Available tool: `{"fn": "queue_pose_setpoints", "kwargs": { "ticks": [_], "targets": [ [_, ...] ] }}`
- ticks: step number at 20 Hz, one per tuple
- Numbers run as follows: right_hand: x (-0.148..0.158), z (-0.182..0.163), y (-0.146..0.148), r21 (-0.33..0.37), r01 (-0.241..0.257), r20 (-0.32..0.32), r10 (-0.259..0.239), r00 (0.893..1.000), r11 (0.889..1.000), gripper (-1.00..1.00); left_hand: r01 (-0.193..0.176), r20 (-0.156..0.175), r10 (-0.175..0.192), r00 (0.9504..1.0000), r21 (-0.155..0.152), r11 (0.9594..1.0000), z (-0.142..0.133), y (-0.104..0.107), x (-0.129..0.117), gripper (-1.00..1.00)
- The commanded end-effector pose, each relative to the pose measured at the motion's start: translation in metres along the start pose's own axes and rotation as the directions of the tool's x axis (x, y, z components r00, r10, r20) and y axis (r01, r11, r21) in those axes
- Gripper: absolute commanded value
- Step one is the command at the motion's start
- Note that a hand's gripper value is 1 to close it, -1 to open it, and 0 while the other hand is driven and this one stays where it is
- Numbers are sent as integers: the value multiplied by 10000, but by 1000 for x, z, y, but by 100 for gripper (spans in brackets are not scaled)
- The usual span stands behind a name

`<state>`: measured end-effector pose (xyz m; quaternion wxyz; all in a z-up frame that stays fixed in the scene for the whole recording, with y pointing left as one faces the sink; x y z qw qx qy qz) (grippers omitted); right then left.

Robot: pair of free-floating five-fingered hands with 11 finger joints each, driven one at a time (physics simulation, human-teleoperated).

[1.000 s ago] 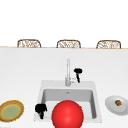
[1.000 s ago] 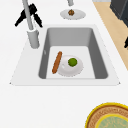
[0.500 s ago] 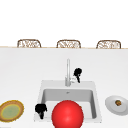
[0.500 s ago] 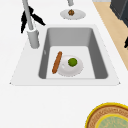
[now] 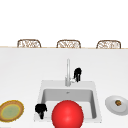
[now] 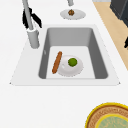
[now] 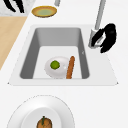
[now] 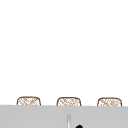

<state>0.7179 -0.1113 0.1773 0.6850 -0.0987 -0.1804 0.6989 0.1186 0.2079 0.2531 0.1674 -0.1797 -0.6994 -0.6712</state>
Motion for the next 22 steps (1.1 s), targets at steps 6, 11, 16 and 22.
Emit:
{"fn": "queue_pose_setpoints", "kwargs": {
  "ticks": [6, 11, 16, 22],
  "targets": [
    [14, 33, -7, -1170, 34, -142, -51, 9999, 9931, 100, 0, 0, 0, 10000, 0, 10000, 0, 0, 0, 0],
    [30, 34, 7, -2127, -306, -793, 140, 9968, 9766, 100, 0, 0, 0, 10000, 0, 10000, 0, 0, 0, 0],
    [43, 34, 15, -2594, -806, -1440, 439, 9886, 9624, 100, 0, 0, 0, 10000, 0, 10000, 0, 0, 0, 0],
    [59, 33, 29, -3318, -2151, -2984, 1141, 9476, 9185, 100, 0, 0, 0, 10000, 0, 10000, 0, 0, 0, 0]
  ]
}}
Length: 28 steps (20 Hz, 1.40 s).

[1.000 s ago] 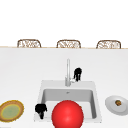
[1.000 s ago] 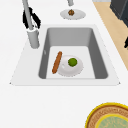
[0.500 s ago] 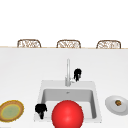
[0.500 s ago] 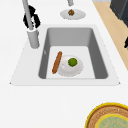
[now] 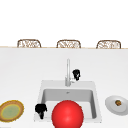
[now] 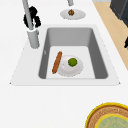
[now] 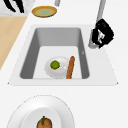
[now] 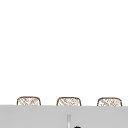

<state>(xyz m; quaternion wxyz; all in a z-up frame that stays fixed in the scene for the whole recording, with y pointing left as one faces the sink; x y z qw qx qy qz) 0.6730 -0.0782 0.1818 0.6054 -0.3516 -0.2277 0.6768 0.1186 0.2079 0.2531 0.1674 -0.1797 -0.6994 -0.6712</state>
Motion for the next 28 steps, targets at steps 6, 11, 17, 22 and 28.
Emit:
{"fn": "queue_pose_setpoints", "kwargs": {
  "ticks": [6, 11, 17, 22, 28],
  "targets": [
    [44, 23, -7, -486, -1428, -1855, 1315, 9738, 9886, 100, 0, 0, 0, 10000, 0, 10000, 0, 0, 0, 0],
    [65, 26, 1, -890, -1885, -3891, 1400, 9105, 9780, 100, 0, 0, 0, 10000, 0, 10000, 0, 0, 0, 0],
    [76, 20, 7, -641, -3124, -4849, 2440, 8399, 9478, 100, 0, 0, 0, 10000, 0, 10000, 0, 0, 0, 0],
    [77, 21, 6, -619, -3170, -4883, 2483, 8366, 9464, 100, 0, 0, 0, 10000, 0, 10000, 0, 0, 0, 0],
    [77, 19, 9, -641, -3190, -4938, 2477, 8336, 9456, 100, 0, 0, 0, 10000, 0, 10000, 0, 0, 0, 0]
  ]
}}
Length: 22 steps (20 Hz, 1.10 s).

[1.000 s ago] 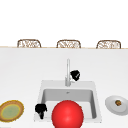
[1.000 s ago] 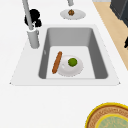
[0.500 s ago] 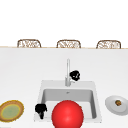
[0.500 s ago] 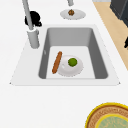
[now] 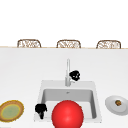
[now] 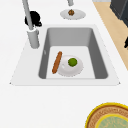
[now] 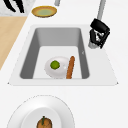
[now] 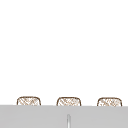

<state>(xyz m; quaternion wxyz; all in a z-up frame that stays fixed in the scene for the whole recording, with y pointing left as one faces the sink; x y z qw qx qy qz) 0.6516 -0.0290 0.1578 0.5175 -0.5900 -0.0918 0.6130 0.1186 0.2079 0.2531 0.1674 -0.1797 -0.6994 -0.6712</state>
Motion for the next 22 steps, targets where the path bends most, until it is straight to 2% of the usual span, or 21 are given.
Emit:
{"fn": "queue_pose_setpoints", "kwargs": {
  "ticks": [1, 8, 10, 12, 13, 19, 22],
  "targets": [
    [13, 17, -21, 295, -580, 92, 577, 9983, 9979, 100, 0, 0, 0, 10000, 0, 10000, 0, 0, 0, 0],
    [15, 19, -6, -454, -362, -71, 359, 9993, 9983, 100, 0, 0, 0, 10000, 0, 10000, 0, 0, 0, 0],
    [7, 16, -10, -472, -226, -211, 216, 9995, 9986, 100, 0, 0, 0, 10000, 0, 10000, 0, 0, 0, 0],
    [-9, 10, -19, -160, 11, 29, -11, 10000, 9999, 100, 0, 0, 0, 10000, 0, 10000, 0, 0, 0, 0],
    [-14, 8, -24, -117, 87, 96, -86, 9999, 9999, -100, 0, 0, 0, 10000, 0, 10000, 0, 0, 0, 0],
    [-16, 4, -27, 331, -185, -206, 192, 9996, 9993, -100, 0, 0, 0, 10000, 0, 10000, 0, 0, 0, 0],
    [-17, 6, -29, 558, -295, -142, 303, 9994, 9980, -100, 0, 0, 0, 10000, 0, 10000, 0, 0, 0, 0]
  ]
}}
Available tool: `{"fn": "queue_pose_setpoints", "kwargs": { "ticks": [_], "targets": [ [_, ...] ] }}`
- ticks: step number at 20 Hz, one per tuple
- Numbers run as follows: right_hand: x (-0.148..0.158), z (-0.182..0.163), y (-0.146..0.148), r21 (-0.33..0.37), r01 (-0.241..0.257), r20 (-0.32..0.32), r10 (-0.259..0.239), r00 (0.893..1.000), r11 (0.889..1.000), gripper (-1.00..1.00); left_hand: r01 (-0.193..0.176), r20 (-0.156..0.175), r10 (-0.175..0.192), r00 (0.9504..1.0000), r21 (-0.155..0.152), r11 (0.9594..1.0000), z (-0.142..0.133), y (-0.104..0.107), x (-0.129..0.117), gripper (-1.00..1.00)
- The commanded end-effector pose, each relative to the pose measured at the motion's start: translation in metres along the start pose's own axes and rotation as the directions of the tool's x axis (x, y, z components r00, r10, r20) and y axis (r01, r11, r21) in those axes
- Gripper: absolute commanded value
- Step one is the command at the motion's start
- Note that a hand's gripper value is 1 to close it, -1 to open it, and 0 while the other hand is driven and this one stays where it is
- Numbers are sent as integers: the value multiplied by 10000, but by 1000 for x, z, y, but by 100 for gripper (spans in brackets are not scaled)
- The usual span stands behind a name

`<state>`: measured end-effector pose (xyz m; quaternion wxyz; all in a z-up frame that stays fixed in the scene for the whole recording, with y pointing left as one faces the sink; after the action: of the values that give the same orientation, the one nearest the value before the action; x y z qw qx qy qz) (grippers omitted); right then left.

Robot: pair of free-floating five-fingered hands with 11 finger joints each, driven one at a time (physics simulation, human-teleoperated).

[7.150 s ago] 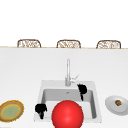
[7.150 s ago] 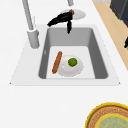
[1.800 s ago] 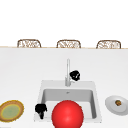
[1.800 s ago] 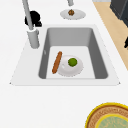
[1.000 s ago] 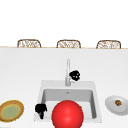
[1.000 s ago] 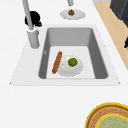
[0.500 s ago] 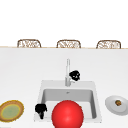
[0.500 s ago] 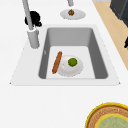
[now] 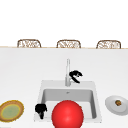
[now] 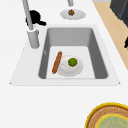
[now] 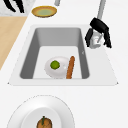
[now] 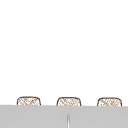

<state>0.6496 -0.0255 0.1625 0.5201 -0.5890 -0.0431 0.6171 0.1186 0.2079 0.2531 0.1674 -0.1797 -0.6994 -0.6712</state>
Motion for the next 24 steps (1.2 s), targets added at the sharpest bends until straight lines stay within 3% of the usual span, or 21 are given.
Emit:
{"fn": "queue_pose_setpoints", "kwargs": {
  "ticks": [1, 10, 18, 22, 24],
  "targets": [
    [-19, 2, -24, -34, 258, 369, -256, 9990, 9997, -100, 0, 0, 0, 10000, 0, 10000, 0, 0, 0, 0],
    [-58, 9, -55, 627, 674, 805, -724, 9941, 9958, -100, 0, 0, 0, 10000, 0, 10000, 0, 0, 0, 0],
    [-106, 12, -58, 127, 1379, 1398, -1383, 9805, 9904, -100, 0, 0, 0, 10000, 0, 10000, 0, 0, 0, 0],
    [-105, 11, -57, -99, 735, 1122, -719, 9911, 9972, -100, 0, 0, 0, 10000, 0, 10000, 0, 0, 0, 0],
    [-108, 10, -58, -47, 664, 908, -657, 9937, 9978, -100, 0, 0, 0, 10000, 0, 10000, 0, 0, 0, 0]
  ]
}}
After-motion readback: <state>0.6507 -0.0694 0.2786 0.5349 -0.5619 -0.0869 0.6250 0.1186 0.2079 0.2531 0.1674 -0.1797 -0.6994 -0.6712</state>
